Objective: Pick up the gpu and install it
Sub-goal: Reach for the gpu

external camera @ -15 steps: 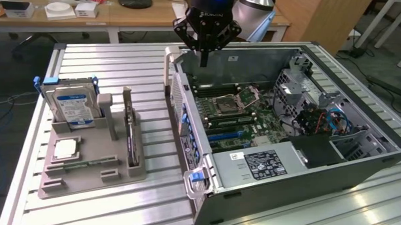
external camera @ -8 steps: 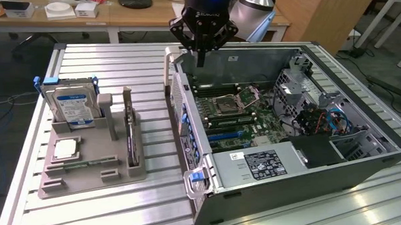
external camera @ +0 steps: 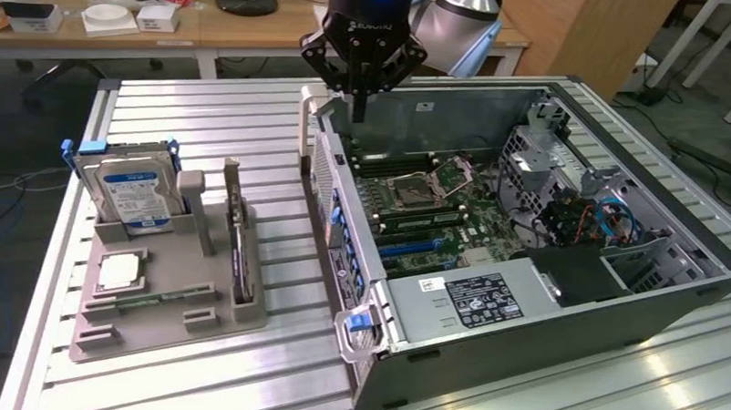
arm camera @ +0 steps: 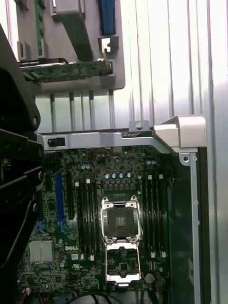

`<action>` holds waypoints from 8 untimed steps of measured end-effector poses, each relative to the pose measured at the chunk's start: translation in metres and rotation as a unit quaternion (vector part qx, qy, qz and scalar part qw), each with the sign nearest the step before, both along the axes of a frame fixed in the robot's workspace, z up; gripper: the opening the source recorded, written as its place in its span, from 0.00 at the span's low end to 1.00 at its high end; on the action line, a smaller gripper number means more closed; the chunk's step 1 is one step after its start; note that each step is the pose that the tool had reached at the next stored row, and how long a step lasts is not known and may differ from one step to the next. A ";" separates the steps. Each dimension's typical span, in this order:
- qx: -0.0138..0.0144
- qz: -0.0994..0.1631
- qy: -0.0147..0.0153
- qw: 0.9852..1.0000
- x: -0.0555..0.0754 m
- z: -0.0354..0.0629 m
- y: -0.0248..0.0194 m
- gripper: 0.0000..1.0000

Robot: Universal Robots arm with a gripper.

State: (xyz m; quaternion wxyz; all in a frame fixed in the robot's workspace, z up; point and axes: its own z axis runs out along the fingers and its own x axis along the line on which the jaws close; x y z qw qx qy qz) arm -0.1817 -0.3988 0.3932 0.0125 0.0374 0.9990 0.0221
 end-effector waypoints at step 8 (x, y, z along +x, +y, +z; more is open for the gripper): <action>0.000 0.000 0.000 1.000 -0.009 -0.0001 0.0000 0.10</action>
